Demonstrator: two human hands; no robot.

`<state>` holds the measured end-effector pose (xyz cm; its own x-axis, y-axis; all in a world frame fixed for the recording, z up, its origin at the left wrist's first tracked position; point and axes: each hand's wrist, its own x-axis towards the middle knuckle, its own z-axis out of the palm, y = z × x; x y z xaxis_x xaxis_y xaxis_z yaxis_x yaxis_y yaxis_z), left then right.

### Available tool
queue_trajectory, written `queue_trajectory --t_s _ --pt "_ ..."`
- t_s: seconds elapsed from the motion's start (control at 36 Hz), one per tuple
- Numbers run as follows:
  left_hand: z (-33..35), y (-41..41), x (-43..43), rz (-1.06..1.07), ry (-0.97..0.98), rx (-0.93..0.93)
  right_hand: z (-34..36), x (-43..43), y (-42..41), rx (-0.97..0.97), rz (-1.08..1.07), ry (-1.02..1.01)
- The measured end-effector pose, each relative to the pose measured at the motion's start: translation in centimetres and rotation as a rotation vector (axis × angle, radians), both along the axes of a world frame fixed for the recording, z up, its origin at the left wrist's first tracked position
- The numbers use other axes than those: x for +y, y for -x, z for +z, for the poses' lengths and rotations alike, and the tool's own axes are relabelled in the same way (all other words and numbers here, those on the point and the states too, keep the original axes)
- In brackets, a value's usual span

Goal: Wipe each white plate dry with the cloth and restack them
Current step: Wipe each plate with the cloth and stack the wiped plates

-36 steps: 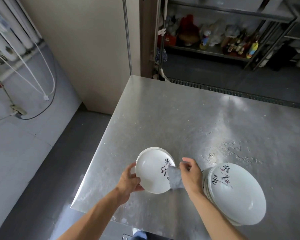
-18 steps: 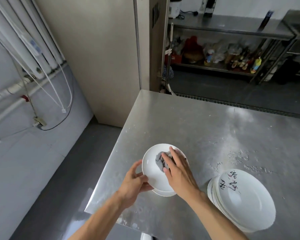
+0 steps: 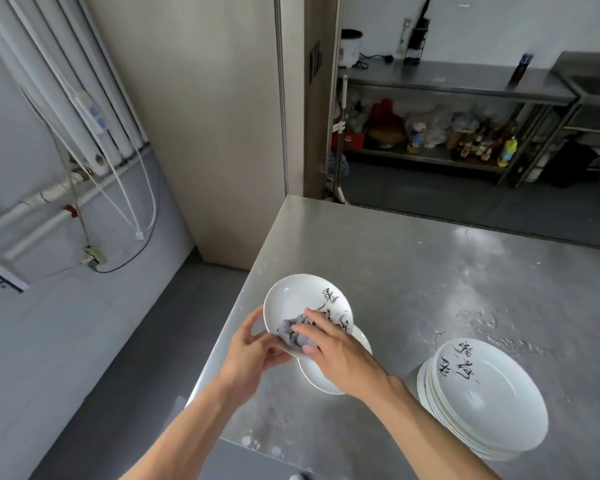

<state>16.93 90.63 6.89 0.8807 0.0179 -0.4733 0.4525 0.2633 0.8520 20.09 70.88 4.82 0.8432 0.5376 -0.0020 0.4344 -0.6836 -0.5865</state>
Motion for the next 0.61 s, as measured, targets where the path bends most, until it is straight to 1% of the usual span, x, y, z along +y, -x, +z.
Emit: queue_trajectory --t_s 0.14,0.22,0.31,0.33,0.42,0.5,0.61 --pt "-0.1 0.7 0.2 0.028 -0.008 0.013 0.1 -1.5 -0.4 -0.145 -0.033 0.126" --pt "0.0 1.3 -0.1 0.017 0.000 0.011 0.3 -1.9 -0.7 -0.239 -0.171 0.180" --pt "0.4 2.0 -0.4 -0.023 0.011 -0.001 0.8 -1.9 -0.9 -0.175 -0.325 0.113" --pt "0.6 2.2 -0.6 -0.041 0.009 -0.007 1.0 -1.8 -1.0 -0.137 -0.351 0.114" --pt "1.3 2.8 -1.1 -0.083 0.004 -0.020 1.5 -1.4 -1.5 -0.140 -0.405 0.153" --pt "1.9 3.0 -1.7 -0.088 -0.011 -0.035 2.2 -0.4 -1.6 -0.108 -0.407 0.098" --pt "2.9 2.9 -2.3 -0.089 -0.039 -0.071 2.7 0.8 -1.6 -0.141 -0.287 -0.002"
